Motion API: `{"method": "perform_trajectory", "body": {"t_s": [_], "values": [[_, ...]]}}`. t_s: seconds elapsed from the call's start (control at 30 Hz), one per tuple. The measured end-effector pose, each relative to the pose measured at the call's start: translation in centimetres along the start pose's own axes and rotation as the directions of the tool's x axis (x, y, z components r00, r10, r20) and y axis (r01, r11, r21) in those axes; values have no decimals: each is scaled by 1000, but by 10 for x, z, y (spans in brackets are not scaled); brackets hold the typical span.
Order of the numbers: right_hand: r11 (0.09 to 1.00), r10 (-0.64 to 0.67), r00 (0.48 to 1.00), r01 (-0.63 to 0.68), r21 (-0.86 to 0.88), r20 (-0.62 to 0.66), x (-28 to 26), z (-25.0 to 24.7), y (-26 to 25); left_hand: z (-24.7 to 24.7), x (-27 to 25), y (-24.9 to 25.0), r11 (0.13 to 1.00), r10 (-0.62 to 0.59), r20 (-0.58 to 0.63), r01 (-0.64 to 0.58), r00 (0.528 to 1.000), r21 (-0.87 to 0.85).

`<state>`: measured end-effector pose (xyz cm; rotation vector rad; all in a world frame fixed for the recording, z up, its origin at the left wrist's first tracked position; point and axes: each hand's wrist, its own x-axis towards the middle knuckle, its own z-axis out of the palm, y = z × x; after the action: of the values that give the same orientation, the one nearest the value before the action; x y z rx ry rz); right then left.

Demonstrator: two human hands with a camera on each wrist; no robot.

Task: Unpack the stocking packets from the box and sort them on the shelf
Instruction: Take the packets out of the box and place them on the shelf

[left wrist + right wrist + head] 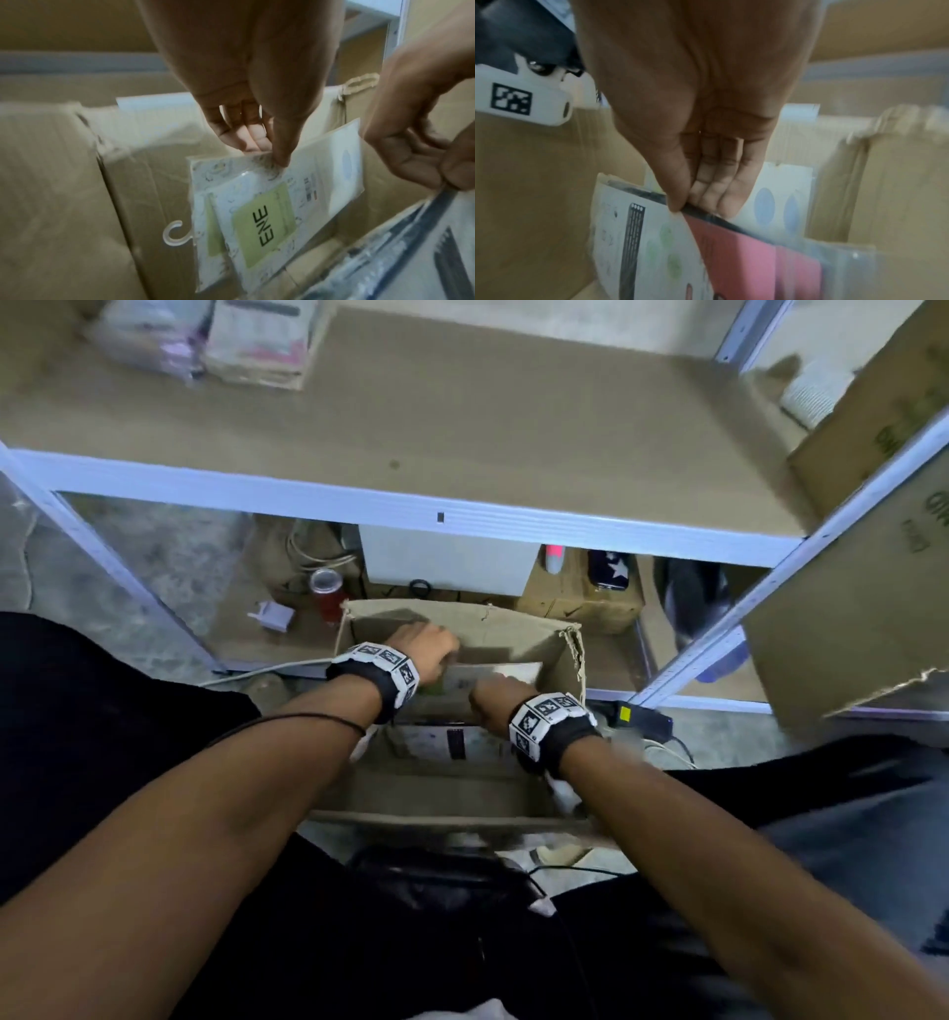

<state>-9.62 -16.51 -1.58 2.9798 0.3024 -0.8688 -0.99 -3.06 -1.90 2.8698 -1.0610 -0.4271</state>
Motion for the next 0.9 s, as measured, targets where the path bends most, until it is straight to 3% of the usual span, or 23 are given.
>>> {"method": "perform_trajectory", "body": {"t_s": [0.33, 0.53, 0.8, 0.9], "values": [[997, -11, 945, -13, -70, -327, -83, -101, 1, -117, -46, 20, 997, -9, -249, -11, 969, -82], [998, -19, 896, -6, -55, -444, -124, -156, 5, -182, -62, 25, 997, 32, -379, -55, 925, -48], [999, 10, 822, -36, -35, -569, -143, -219, 34, -257, -68, 2, 968, -23, -443, -92, 896, -235], [999, 36, 821, -36, 12, -569, -140, -234, 50, -277, -67, -18, 944, -64, -491, -108, 869, -313]]}}
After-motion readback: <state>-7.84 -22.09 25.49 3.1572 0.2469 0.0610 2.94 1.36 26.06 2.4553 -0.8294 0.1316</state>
